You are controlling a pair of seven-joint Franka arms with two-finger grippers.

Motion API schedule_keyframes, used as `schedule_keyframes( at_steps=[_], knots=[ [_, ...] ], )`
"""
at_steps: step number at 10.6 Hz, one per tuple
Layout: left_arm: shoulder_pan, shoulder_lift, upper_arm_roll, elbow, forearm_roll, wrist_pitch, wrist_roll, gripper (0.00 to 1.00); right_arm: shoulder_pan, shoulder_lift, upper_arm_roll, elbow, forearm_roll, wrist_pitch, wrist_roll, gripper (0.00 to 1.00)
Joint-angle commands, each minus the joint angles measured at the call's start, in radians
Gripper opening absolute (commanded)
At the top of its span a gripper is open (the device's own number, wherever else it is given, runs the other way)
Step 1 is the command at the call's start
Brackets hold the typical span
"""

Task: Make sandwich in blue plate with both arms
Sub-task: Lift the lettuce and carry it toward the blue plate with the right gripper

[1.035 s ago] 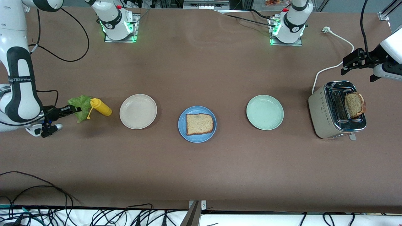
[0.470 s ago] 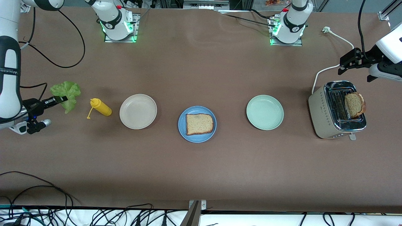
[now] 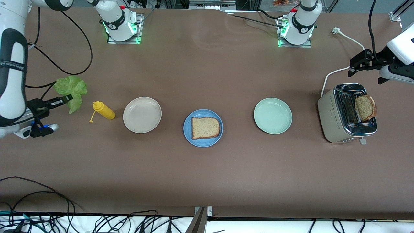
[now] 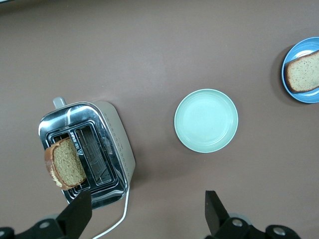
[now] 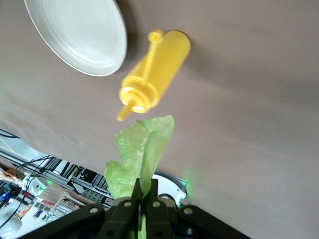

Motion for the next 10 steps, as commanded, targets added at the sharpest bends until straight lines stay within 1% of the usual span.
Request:
schedule_keyframes(
  at_steps=[1, 2, 3, 6, 8, 9, 10],
  knots=[
    [0.002, -0.025, -0.006, -0.026, 0.023, 0.013, 0.013, 1.00, 0.064, -0.013, 0.001, 0.022, 0.116, -0.029, 0.239, 0.00],
    [0.001, -0.025, -0.006, -0.026, 0.023, 0.013, 0.013, 1.00, 0.085, -0.015, 0.001, 0.022, 0.183, -0.025, 0.322, 0.00],
    [0.002, -0.025, -0.006, -0.026, 0.023, 0.013, 0.014, 1.00, 0.119, -0.013, 0.001, 0.022, 0.216, -0.012, 0.411, 0.00],
    [0.002, -0.025, -0.006, -0.026, 0.023, 0.016, 0.019, 1.00, 0.244, -0.015, 0.001, 0.022, 0.267, 0.086, 0.623, 0.00],
    [0.004, -0.025, -0.006, -0.026, 0.023, 0.016, 0.019, 1.00, 0.323, -0.013, 0.001, 0.022, 0.322, 0.204, 0.788, 0.00],
    [0.005, -0.025, -0.006, -0.026, 0.022, 0.018, 0.019, 1.00, 0.376, -0.009, -0.001, 0.019, 0.356, 0.319, 0.900, 0.00],
    [0.005, -0.025, -0.006, -0.026, 0.023, 0.018, 0.019, 1.00, 0.406, 0.005, 0.001, 0.015, 0.360, 0.411, 0.966, 0.00]
  ],
)
